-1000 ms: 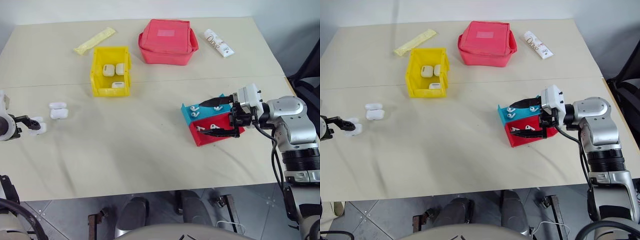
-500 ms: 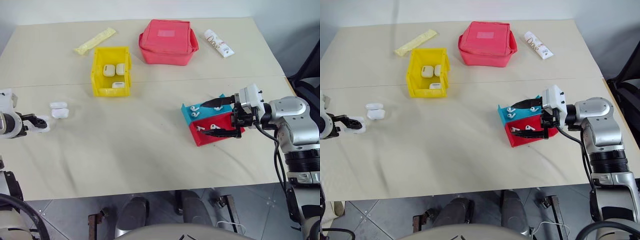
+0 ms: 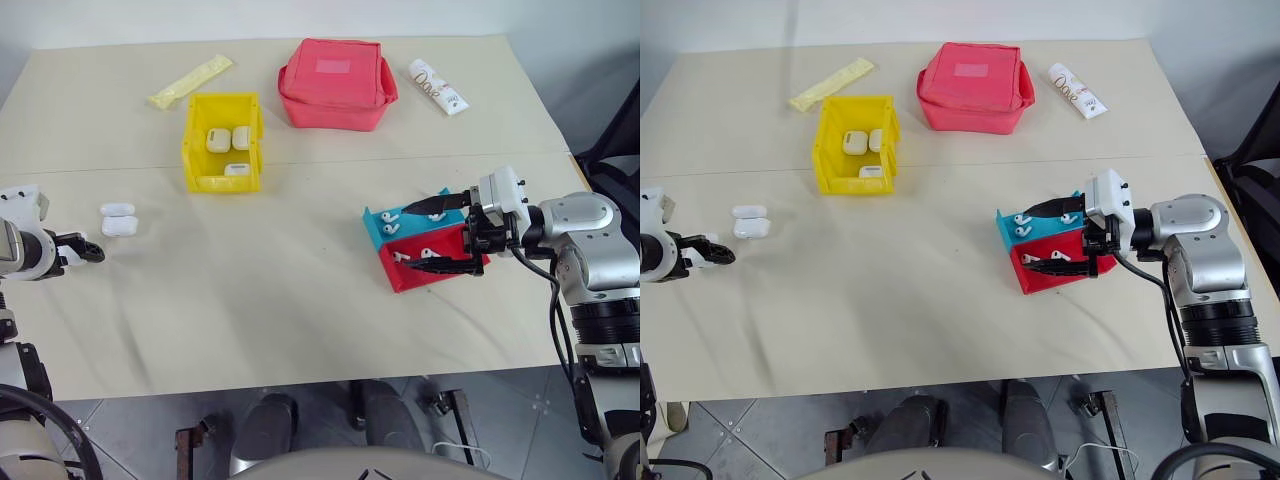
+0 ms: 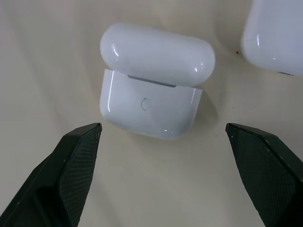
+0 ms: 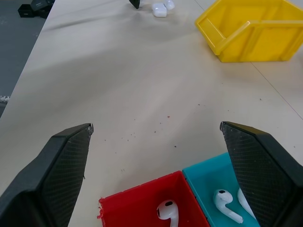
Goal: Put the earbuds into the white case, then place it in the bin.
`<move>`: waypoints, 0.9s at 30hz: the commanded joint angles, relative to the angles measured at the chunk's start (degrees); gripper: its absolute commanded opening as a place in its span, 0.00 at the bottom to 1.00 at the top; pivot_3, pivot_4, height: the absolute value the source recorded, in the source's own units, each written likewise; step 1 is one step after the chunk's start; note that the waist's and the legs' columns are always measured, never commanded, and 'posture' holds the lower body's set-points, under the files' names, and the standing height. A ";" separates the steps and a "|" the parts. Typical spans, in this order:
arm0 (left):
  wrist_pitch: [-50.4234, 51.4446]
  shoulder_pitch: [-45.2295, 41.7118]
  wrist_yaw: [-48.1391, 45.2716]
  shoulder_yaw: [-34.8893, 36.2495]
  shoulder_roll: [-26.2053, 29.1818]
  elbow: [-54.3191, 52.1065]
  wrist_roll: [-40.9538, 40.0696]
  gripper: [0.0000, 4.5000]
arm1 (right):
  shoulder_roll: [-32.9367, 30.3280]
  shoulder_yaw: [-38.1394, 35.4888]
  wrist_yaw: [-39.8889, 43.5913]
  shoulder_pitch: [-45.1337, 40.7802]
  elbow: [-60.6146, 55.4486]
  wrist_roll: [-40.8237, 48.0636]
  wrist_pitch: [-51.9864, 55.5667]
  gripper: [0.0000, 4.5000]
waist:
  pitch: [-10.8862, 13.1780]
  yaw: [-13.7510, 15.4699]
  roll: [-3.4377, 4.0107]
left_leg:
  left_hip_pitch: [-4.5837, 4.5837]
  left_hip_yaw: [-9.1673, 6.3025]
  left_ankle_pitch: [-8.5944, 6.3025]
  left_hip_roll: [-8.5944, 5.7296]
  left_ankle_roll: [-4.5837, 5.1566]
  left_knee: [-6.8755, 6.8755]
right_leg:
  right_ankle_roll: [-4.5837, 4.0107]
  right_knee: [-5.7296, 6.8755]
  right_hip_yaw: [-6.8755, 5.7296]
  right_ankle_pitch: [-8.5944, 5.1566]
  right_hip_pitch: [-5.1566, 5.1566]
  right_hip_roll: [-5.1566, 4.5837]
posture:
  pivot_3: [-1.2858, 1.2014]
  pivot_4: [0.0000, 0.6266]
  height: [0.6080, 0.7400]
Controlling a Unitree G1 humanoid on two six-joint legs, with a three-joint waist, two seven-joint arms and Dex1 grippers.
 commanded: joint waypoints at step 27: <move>-28.52 -14.80 -31.84 -29.73 3.43 26.28 18.00 0.99 | -3.42 -2.90 -1.90 2.45 -5.47 1.00 2.34 1.00 | -0.02 0.03 -0.02 | -0.23 0.00 -0.02 -0.09 0.10 0.26 | 0.00 0.01 -0.06 0.00 -0.06 0.00 | 0.52 0.24 1.00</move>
